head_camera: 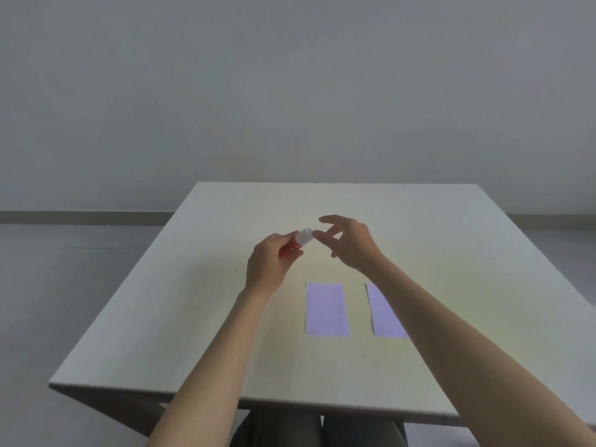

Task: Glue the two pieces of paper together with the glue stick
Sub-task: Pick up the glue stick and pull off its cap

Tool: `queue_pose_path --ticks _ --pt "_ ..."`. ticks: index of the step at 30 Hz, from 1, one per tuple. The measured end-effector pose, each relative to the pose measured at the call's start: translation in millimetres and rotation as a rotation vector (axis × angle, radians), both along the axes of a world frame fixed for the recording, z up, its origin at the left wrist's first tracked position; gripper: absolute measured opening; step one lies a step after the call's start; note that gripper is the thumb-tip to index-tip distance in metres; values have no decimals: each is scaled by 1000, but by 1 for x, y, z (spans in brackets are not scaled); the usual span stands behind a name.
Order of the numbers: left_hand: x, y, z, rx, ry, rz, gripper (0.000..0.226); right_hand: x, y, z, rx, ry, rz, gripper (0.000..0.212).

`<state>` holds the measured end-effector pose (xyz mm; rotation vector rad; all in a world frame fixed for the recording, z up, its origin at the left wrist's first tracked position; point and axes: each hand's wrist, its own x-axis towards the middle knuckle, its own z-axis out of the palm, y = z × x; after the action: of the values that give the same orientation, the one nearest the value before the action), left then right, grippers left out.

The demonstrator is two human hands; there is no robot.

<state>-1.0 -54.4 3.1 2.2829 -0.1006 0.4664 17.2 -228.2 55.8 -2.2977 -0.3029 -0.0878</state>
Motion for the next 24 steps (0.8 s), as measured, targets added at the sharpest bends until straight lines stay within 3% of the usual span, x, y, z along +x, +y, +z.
queue_pose_path --ticks 3,7,13,20,24 --pt "-5 -9 10 182 -70 -26 38 -5 -5 5 67 70 -1 42" --pt "-11 -20 19 245 -101 -99 37 -12 -16 6 87 137 -29 46" --pt "-19 -30 24 251 -75 -135 40 -19 -35 9 95 138 124 10" --pt "-23 -37 30 279 -61 -153 37 -23 -33 14 21 285 13 46" --pt "-23 -37 30 318 -59 -158 39 -24 -37 11 33 233 63 27"
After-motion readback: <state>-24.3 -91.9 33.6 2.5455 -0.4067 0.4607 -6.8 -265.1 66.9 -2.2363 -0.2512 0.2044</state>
